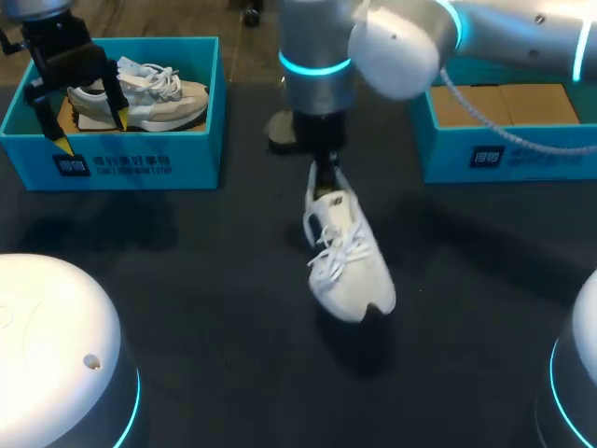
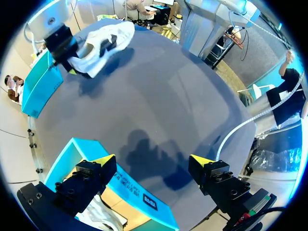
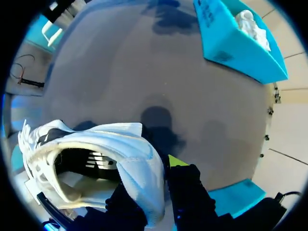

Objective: Take the shoe out of the shoebox, open the shoe tongue, remove and reinsert the insole, then place the shoe into the shoebox

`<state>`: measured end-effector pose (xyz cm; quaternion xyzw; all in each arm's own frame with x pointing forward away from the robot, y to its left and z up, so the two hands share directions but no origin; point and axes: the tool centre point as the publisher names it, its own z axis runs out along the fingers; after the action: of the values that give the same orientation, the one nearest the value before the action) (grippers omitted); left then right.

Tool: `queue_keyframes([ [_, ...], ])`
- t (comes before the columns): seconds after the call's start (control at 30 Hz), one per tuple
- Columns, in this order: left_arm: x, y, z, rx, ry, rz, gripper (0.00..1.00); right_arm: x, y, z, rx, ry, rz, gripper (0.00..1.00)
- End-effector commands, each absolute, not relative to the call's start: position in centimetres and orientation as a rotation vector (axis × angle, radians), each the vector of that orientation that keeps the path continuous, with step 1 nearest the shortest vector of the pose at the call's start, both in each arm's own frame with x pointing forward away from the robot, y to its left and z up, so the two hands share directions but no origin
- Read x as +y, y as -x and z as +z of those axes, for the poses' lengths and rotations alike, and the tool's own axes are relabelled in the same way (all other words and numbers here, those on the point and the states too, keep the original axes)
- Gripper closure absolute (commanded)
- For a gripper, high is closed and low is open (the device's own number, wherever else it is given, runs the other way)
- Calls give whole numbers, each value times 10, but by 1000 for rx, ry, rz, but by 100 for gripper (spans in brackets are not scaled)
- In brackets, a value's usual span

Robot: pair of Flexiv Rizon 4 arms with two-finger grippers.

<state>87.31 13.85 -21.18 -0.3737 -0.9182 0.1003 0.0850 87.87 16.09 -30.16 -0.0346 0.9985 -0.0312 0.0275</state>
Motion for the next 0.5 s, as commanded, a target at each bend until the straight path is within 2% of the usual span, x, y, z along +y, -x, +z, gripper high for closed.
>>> queue_keyframes([
  [0.03,139,-874,-212,-2736,1115,296,0,137,-878,-243,3054,141,-67,100],
  [0.13,139,-874,-212,-2736,1115,296,0,127,-881,-226,3061,131,-19,100],
  [0.5,139,-874,-212,-2736,1115,296,0,127,-881,-226,3061,131,-19,100],
])
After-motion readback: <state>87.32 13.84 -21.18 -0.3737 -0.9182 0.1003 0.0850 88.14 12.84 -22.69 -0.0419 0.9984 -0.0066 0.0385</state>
